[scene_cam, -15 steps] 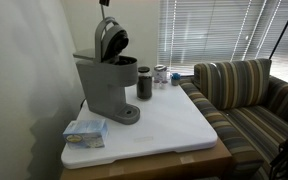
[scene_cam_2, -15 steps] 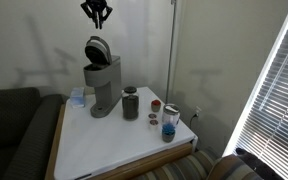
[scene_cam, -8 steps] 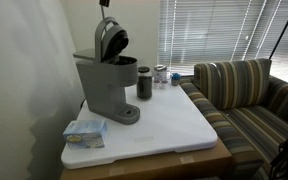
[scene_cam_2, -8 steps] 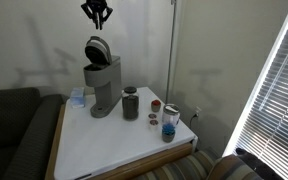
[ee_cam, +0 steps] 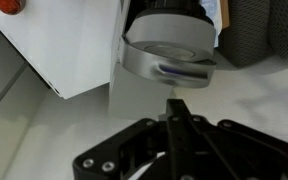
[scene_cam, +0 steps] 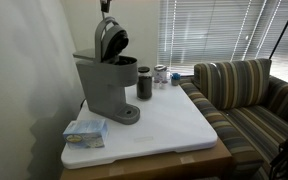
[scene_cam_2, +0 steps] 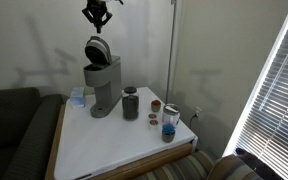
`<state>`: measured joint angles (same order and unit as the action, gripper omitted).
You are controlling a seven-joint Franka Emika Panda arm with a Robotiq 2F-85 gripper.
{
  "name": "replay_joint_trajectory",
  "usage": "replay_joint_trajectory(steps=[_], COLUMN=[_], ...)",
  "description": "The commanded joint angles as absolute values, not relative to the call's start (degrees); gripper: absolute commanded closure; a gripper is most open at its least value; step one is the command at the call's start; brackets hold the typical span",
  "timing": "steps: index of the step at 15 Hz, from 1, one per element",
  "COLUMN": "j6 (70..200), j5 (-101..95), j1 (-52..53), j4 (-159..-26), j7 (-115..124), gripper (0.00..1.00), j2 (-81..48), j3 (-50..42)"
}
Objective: Close the coffee maker
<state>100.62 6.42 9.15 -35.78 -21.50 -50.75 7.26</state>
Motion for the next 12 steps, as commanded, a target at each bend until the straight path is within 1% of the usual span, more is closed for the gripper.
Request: replay_joint_trajectory(steps=[1,12], j6=[97.94,95.13], j5=[6.56,6.93], j1=[9.22,9.81], j4=[-33.05,-31.47], j7=[-21.96,-21.42], gripper=[1.00,1.00], j2=[-53.23,-55.54], j3=[7.56,7.75])
